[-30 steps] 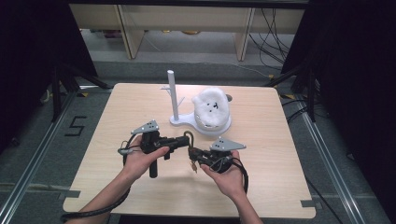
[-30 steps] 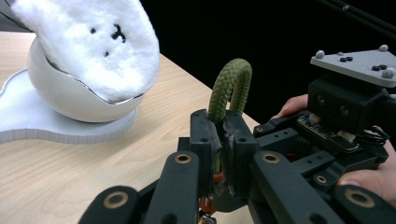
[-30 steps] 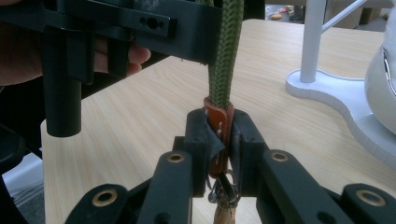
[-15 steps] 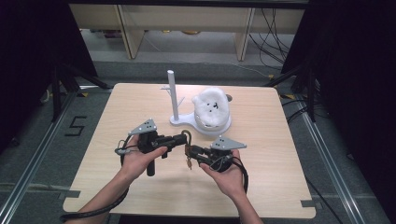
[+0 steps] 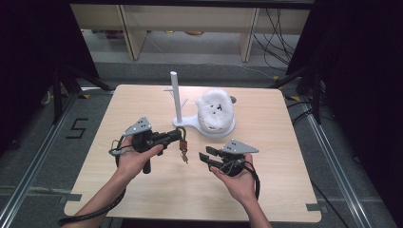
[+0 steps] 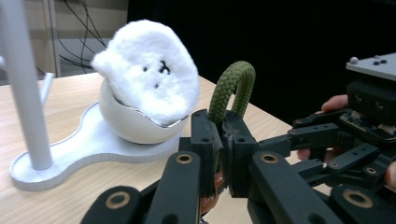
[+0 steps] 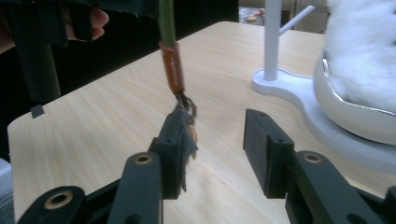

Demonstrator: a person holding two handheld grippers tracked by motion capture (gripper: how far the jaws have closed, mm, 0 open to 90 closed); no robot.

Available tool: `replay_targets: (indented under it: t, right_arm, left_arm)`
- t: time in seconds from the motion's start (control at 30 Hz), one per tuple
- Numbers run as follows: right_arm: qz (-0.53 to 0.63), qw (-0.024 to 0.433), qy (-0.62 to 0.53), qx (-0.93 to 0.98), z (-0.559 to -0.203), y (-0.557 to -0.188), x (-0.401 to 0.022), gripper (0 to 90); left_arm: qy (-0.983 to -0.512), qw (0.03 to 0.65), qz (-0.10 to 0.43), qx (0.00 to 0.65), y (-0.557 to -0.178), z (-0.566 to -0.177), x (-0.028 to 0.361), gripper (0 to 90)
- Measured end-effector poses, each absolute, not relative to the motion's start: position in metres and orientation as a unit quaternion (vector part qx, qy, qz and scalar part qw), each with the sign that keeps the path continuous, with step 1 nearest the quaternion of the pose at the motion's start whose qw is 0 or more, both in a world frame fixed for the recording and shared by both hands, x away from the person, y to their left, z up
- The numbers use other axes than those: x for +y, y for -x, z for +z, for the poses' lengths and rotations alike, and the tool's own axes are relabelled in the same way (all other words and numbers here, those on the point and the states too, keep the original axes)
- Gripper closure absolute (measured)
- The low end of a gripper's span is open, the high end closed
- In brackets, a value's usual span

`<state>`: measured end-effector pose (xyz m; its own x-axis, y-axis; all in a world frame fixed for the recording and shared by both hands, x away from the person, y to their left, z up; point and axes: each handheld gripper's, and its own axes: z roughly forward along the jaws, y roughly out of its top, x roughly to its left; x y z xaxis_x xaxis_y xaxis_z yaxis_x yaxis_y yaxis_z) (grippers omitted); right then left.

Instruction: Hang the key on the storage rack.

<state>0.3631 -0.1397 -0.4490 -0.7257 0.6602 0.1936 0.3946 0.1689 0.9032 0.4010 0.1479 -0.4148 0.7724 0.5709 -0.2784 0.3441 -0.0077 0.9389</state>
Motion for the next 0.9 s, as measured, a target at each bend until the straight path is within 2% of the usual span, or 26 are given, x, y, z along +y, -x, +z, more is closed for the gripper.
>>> replay_targets:
  t: [0.1, 0.13, 0.27, 0.7, 0.8, 0.83, 0.9]
  right_arm:
    - [0.54, 0.149, -0.349, 0.751, -0.45, -0.361, -0.147, 59.1]
    - [0.542, 0.139, -0.36, 0.747, -0.449, -0.359, -0.148, 58.9]
    - [0.547, 0.159, -0.359, 0.739, -0.45, -0.358, -0.159, 58.2]
    - [0.54, 0.173, -0.393, 0.724, -0.452, -0.349, -0.182, 57.6]
    - [0.534, 0.192, -0.39, 0.725, -0.451, -0.348, -0.186, 57.1]
    - [0.54, 0.179, -0.401, 0.718, -0.451, -0.345, -0.185, 56.8]
    - [0.538, 0.193, -0.389, 0.723, -0.452, -0.347, -0.188, 56.2]
  left_arm:
    - [-0.701, 0.625, 0.097, 0.33, -0.402, -0.414, 0.152, 84.2]
    - [-0.701, 0.624, 0.1, 0.331, -0.403, -0.414, 0.154, 84.2]
    - [-0.698, 0.623, 0.113, 0.335, -0.404, -0.413, 0.161, 84.2]
    - [-0.685, 0.625, 0.142, 0.345, -0.408, -0.406, 0.179, 84.2]
    - [-0.682, 0.626, 0.148, 0.348, -0.409, -0.405, 0.183, 84.2]
    - [-0.682, 0.626, 0.15, 0.347, -0.41, -0.405, 0.184, 84.2]
    - [-0.682, 0.623, 0.155, 0.351, -0.411, -0.404, 0.186, 84.2]
